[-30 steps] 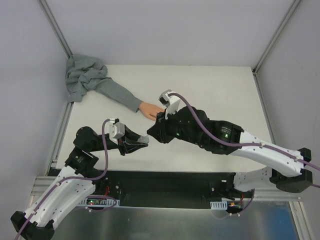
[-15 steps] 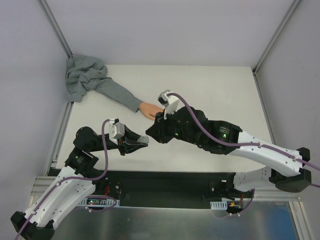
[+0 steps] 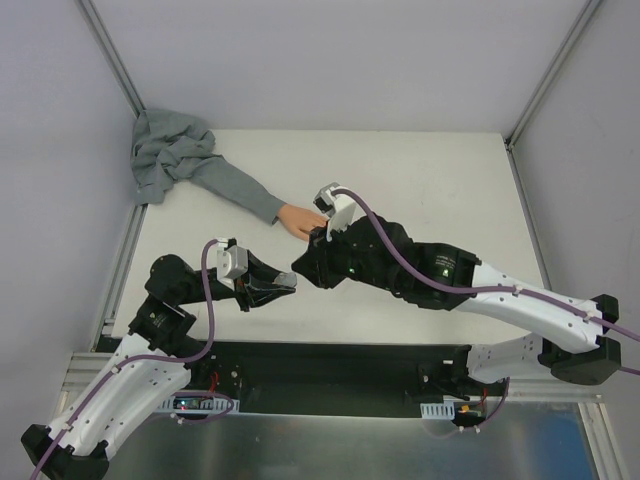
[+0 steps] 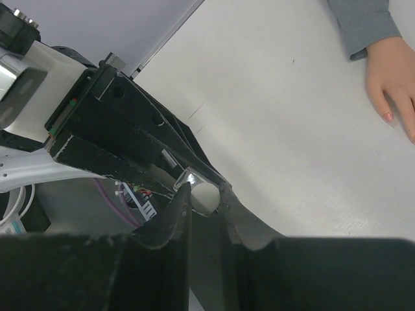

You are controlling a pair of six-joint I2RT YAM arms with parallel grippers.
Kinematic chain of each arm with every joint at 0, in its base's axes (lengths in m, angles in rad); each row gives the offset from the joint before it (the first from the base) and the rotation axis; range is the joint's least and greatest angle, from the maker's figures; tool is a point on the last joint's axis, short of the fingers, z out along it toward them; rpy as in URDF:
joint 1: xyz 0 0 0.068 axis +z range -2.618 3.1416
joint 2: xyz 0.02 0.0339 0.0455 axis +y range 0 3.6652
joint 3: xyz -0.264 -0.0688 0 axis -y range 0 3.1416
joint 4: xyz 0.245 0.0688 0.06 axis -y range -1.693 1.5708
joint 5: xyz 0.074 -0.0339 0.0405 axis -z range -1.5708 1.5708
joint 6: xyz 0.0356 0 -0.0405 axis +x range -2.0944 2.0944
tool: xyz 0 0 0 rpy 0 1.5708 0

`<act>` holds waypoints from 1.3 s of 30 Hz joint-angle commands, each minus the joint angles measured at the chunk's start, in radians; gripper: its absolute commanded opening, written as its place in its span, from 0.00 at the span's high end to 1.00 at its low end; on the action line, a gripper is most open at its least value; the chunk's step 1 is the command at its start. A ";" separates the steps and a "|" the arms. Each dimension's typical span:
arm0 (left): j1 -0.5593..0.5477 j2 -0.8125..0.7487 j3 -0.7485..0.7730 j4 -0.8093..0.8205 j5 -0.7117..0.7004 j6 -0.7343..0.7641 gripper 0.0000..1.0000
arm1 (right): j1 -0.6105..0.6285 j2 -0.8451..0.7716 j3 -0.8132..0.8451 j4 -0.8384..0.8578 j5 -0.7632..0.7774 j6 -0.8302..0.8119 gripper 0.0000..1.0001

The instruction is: Paint the nails

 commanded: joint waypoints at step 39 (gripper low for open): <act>-0.012 -0.011 0.010 0.029 -0.019 0.016 1.00 | 0.066 -0.013 -0.130 0.101 0.074 0.112 0.42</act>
